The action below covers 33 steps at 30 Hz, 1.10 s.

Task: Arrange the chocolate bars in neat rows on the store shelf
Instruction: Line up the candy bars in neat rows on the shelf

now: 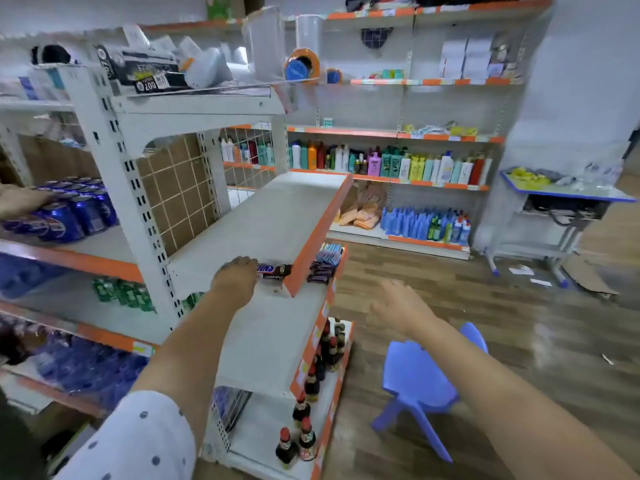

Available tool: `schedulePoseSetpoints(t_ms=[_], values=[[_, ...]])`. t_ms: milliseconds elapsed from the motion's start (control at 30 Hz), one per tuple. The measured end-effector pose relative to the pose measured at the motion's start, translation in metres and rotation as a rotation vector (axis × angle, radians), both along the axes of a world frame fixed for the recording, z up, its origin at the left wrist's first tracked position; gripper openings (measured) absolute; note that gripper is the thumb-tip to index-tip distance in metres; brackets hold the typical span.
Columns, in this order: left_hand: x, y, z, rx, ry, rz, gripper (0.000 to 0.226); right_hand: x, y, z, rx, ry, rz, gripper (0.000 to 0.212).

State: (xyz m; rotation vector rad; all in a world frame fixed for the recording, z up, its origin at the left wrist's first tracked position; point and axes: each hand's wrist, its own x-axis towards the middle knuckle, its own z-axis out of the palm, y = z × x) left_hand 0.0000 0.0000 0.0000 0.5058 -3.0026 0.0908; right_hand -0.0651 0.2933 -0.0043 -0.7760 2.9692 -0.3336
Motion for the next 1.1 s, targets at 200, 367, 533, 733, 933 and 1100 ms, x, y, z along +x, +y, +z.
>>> schedulePoseSetpoints(t_ms=[200,367,533,733,933,1100], values=[[-0.040,-0.020,-0.005,0.042,-0.121,0.055,0.049,-0.057,0.007,-0.012,-0.013,-0.013,0.008,0.046],[-0.049,-0.032,-0.008,0.069,-0.131,0.030,0.029,-0.081,-0.001,-0.015,-0.007,-0.028,0.036,0.043],[-0.034,-0.029,-0.011,-0.123,0.055,0.040,0.029,-0.086,-0.024,-0.008,-0.134,-0.066,0.161,0.048],[0.010,-0.019,-0.011,-0.098,0.457,0.030,0.030,-0.079,-0.077,0.015,-0.349,-0.017,0.437,0.046],[0.023,0.002,0.002,-0.225,0.484,-0.021,0.039,-0.072,-0.128,0.028,-0.312,0.252,0.811,0.071],[0.012,0.024,0.005,-0.283,0.501,-0.034,0.036,-0.077,-0.141,0.023,-0.358,0.599,0.935,0.033]])
